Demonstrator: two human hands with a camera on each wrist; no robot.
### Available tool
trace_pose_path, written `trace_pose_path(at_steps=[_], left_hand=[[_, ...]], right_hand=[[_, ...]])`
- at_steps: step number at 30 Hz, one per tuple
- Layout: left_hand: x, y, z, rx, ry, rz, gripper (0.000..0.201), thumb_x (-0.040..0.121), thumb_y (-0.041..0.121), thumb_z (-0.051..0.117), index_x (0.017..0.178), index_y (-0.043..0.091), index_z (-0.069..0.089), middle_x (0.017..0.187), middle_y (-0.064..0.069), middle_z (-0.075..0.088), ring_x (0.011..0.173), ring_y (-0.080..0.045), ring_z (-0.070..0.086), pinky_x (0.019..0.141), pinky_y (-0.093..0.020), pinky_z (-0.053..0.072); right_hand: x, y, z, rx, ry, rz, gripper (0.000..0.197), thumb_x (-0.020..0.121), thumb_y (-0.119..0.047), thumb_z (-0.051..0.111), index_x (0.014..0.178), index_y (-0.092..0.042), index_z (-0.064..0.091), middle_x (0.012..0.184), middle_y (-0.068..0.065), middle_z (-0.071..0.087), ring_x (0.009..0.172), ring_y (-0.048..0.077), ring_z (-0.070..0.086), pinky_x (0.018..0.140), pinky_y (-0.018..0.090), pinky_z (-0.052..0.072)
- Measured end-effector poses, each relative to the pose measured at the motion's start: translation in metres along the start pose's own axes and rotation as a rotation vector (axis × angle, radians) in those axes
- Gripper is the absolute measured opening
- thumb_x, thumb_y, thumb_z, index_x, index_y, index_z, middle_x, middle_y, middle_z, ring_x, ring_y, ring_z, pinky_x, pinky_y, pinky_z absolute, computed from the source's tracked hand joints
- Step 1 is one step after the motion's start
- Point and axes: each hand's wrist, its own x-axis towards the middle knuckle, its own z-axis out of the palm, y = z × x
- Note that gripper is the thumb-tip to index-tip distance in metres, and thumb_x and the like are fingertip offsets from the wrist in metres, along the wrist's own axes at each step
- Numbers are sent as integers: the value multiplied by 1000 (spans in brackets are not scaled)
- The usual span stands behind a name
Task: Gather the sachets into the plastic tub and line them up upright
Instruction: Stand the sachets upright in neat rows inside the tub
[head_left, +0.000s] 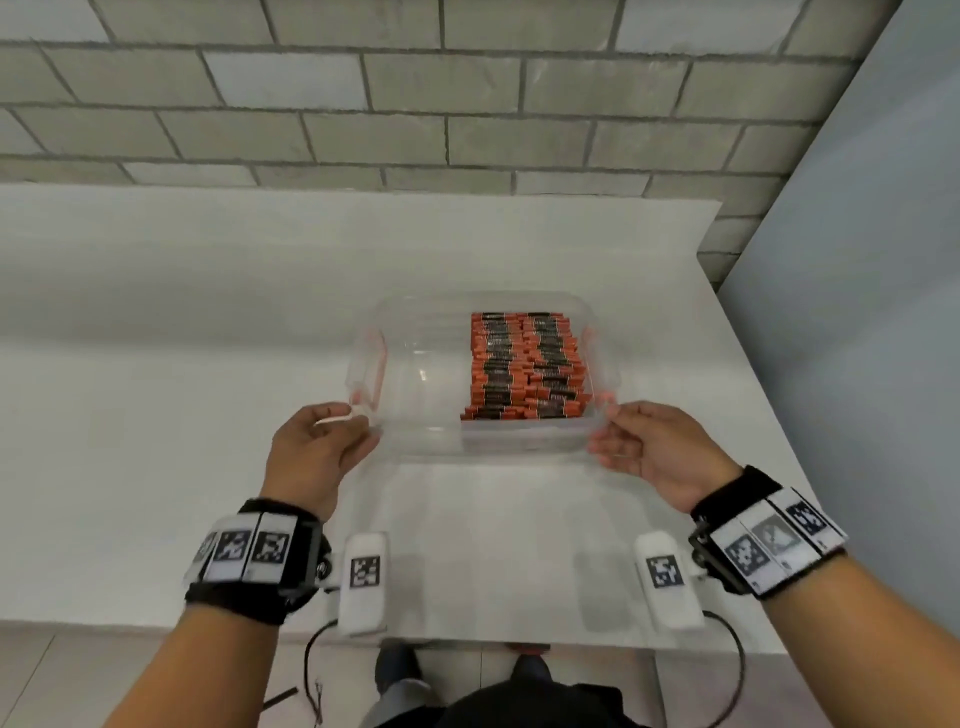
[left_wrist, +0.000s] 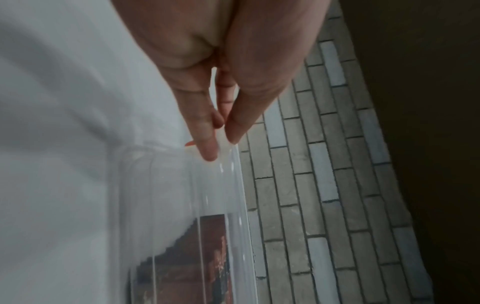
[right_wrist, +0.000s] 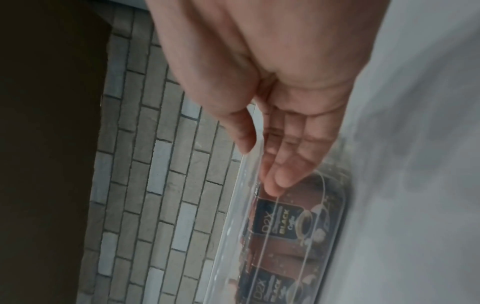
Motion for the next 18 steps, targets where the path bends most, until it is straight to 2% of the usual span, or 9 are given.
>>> trace_pose_path(at_steps=[4,8,10,13,16,18], left_hand=[[30,-1,19,-79,25,39,14,88,-7,60,85,6,54,95,-18,63,69,-16,68,75,-24,58],[59,7,32,-100,42,27,13,86,-8,62,88,4,58,110,-22,64,75,-19,67,72,-24,59],[70,11,36,-102,38,12,14,86,-7,62,94,4,59,114,-21,64,78,-20,67,71,-24,59],[85,19,38,-107,26,-9,19,87,-8,61,104,1,59,115,-19,64,80,-21,66,68,-22,59],[98,26,40,-92,18,-19,22,87,-8,61,108,-1,59,110,-20,65,81,-22,66,66,-21,58],[107,30,40,-80,8,-28,22,87,-7,61,108,1,60,109,-22,65,80,-22,67,67,-21,58]], right_hand=[[29,-12,10,136,37,-63,14,95,-19,56,92,-6,59,82,8,69,72,17,71,61,26,56],[45,-27,23,304,80,-80,7,95,-11,54,96,-5,58,89,12,70,74,20,70,69,27,59],[52,-32,30,345,105,-71,7,95,-6,53,99,-5,57,99,14,69,79,21,70,64,27,58],[65,-40,41,394,149,-91,21,94,2,51,113,-5,53,109,18,66,89,24,68,61,26,57],[75,-48,51,425,183,-115,39,92,10,48,124,-14,47,110,18,64,95,26,66,71,30,57],[81,-49,57,426,197,-129,43,92,11,48,128,-12,47,111,18,64,97,26,66,76,31,56]])
